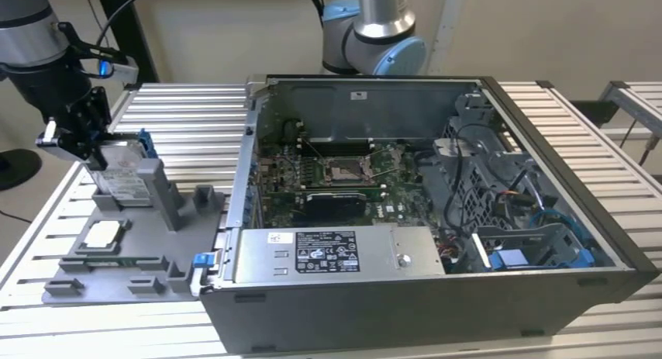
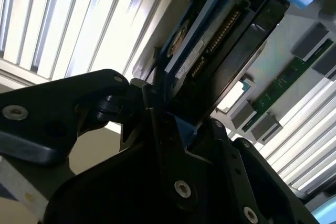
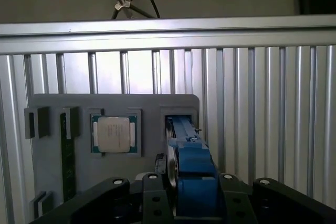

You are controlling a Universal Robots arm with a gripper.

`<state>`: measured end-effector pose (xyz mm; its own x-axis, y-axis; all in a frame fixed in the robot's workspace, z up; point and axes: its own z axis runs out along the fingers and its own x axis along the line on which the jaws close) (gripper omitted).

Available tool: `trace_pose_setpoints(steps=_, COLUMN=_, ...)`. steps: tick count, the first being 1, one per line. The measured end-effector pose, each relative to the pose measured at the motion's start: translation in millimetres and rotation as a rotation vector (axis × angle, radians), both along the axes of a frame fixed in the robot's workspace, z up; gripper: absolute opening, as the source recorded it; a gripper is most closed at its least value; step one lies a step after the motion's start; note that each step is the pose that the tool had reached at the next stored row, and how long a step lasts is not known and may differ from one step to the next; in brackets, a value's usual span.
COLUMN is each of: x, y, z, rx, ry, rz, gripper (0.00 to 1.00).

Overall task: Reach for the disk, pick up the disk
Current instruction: 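Pick up the disk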

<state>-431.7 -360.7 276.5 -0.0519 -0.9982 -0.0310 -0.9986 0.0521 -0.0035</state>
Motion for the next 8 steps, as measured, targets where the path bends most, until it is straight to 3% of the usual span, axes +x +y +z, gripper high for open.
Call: trace_pose_setpoints(steps=8, x=0.0, y=0.0, z=0.8, rx=0.0002, ry=-0.0005, rz=0.000, gripper=0.00)
